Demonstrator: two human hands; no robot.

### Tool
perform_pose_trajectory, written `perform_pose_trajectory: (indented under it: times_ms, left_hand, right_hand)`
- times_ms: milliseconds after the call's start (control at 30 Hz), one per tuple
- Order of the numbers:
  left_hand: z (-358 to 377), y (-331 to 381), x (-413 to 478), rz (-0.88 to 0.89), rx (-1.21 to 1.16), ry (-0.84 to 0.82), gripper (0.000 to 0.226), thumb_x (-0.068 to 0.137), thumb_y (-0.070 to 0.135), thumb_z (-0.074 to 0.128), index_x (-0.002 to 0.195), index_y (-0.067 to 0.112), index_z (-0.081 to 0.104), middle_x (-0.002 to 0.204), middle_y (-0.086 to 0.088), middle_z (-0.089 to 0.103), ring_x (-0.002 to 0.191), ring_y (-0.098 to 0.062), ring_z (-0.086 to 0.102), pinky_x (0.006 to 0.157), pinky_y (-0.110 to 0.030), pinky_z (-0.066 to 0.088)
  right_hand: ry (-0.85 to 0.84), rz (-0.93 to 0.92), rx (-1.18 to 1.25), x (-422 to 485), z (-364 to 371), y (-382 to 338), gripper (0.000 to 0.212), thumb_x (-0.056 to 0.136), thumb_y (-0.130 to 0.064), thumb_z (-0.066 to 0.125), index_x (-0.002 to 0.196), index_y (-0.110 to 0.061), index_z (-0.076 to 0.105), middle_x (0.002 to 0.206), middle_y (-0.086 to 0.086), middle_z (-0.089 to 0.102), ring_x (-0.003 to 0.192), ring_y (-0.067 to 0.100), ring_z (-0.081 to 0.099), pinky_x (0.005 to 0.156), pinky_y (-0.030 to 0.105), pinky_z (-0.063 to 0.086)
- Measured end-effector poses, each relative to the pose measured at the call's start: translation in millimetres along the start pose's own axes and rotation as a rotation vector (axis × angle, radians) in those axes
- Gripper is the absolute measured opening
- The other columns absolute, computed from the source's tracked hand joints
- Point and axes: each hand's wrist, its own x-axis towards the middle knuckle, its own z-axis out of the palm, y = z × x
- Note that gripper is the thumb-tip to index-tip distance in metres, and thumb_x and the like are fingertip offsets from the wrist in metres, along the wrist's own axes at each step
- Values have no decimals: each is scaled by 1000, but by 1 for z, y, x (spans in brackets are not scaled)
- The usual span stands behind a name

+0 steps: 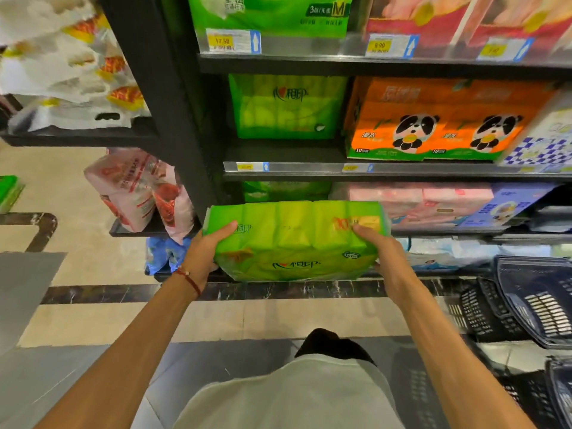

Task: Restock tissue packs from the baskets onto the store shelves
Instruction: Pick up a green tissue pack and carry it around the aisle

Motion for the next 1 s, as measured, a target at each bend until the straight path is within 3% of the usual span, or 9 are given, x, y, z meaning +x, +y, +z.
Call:
perform_pose_trajectory:
  times_ms: [100, 133, 233, 567, 633, 733, 800, 867, 1000]
  left_hand:
    - [0, 18, 12, 132, -51, -7, 39, 91, 16, 71, 129, 7, 67, 119, -15, 74, 102, -31, 74, 80, -44, 63]
    - [1, 26, 15, 173, -44, -1, 43, 88, 17, 74, 129, 8, 67, 119, -14, 74, 109, -34, 72, 89, -48, 60]
    - [7, 48, 21, 283, -29, -10, 42, 89, 17, 75, 129, 10, 68, 119, -8, 76, 114, -30, 70, 104, -50, 53]
    - [27, 117, 58, 537, -36, -33, 50, 75, 28, 83, 122, 14, 71, 116, -7, 76, 111, -28, 71, 105, -52, 52]
    - [30, 126, 67, 555, -52, -49, 48, 74, 29, 85, 118, 17, 71, 113, -4, 77, 108, -25, 72, 103, -50, 54]
    - [37, 136, 78, 572, -50, -72, 69, 58, 46, 95, 117, 20, 70, 109, 1, 78, 104, -19, 73, 90, -37, 60]
    - [40, 142, 87, 583, -42, -80, 60, 65, 39, 93, 117, 20, 69, 107, 4, 79, 102, -16, 74, 86, -34, 60]
    - [41, 145, 101, 591, -34, -78, 44, 78, 26, 81, 120, 19, 68, 109, 2, 78, 105, -19, 73, 93, -41, 58]
    - [41, 141, 127, 586, -38, -66, 43, 79, 26, 77, 121, 20, 69, 115, -2, 77, 112, -25, 71, 104, -52, 52]
  right_hand:
    - [10, -112, 8, 1, 7, -9, 101, 52, -75, 88, 139, -29, 63, 136, -1, 68, 129, 21, 61, 117, 51, 42]
    - [21, -148, 15, 4, 9, -13, 105, 51, -74, 89, 141, -28, 61, 137, -1, 68, 129, 20, 61, 118, 52, 41]
    - [42, -247, 27, 14, 14, -33, 104, 55, -71, 87, 144, -23, 58, 135, 0, 69, 127, 21, 62, 119, 53, 40]
    - [26, -501, 67, 66, 28, -92, 90, 70, -62, 83, 144, -17, 60, 135, 6, 71, 127, 23, 65, 117, 56, 45]
    - [14, -533, 68, 78, 29, -101, 85, 71, -58, 83, 143, -18, 61, 134, 6, 71, 127, 24, 66, 116, 59, 45]
    - [0, -555, 81, 94, 31, -110, 98, 67, -69, 85, 149, -23, 57, 139, 1, 69, 133, 22, 61, 120, 59, 39]
    - [-17, -562, 79, 105, 32, -114, 106, 64, -73, 86, 152, -23, 54, 142, 0, 67, 135, 20, 60, 121, 58, 38]
    - [-23, -557, 81, 117, 33, -115, 105, 65, -71, 86, 153, -23, 54, 142, 1, 67, 134, 20, 61, 120, 58, 39]
    - [-13, -549, 85, 143, 34, -107, 104, 62, -75, 87, 150, -30, 56, 144, 0, 65, 135, 22, 59, 120, 60, 38]
